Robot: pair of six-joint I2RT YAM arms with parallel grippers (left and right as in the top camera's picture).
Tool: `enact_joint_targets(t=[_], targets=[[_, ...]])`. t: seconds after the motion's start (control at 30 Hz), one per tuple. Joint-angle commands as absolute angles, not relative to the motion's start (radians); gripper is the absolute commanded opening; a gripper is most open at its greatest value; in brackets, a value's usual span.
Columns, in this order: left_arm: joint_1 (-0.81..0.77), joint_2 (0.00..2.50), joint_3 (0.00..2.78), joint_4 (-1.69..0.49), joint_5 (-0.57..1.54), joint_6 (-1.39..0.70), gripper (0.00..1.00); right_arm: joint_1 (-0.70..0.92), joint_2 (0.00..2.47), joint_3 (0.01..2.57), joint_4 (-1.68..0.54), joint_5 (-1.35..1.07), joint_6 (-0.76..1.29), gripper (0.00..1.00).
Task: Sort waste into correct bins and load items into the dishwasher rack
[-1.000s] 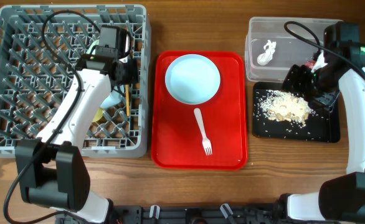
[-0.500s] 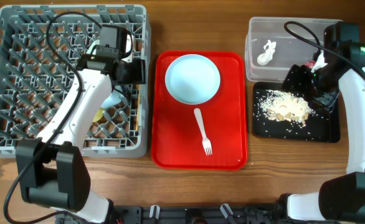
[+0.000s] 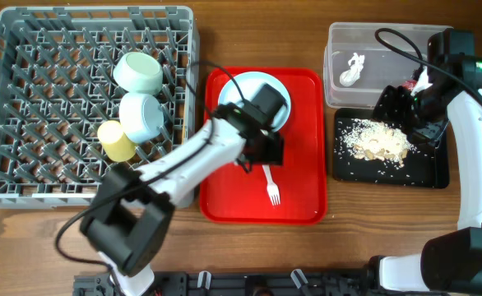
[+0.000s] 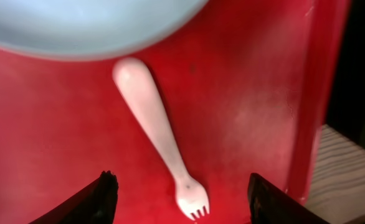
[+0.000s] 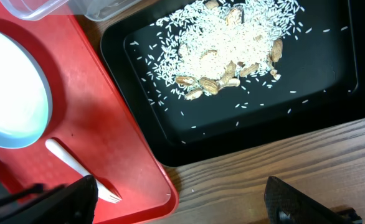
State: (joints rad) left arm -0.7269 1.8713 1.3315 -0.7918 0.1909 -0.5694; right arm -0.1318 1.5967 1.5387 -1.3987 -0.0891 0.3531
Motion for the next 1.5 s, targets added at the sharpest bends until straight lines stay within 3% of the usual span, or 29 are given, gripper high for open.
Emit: enact_joint_targets(t=[0.0,0.37,0.67,0.8,0.97,1.13,1.47], targets=[[-0.815,1.949,1.343,-0.81,0.173,-0.762,0.66,-0.128,1.573,1.544,-1.401,-0.097,0.34,0.86],[-0.9,2.024,1.343,-0.856,0.088,-0.873,0.58,-0.128,1.573,1.544,-1.401,-0.097,0.34,0.86],[-0.902,2.042,1.343,-0.884,0.087,-0.925,0.23,-0.128,1.573,1.544,-1.4,-0.097,0.336,0.86],[-0.9,2.042,1.343,-0.884,0.088,-0.926,0.19,-0.128,1.573,1.544,-1.401,-0.097,0.315,0.86],[-0.877,2.028,1.343,-0.888,0.093,-0.929,0.21,-0.128,1.573,1.544,-1.4,-0.097,0.315,0.86],[-0.865,2.013,1.343,-0.89,0.091,-0.928,0.04,-0.128,1.573,1.544,-1.399,-0.097,0.315,0.86],[-0.852,1.875,1.343,-0.97,0.056,-0.905,0.04,-0.128,1.573,1.544,-1.4,-0.097,0.314,0.86]])
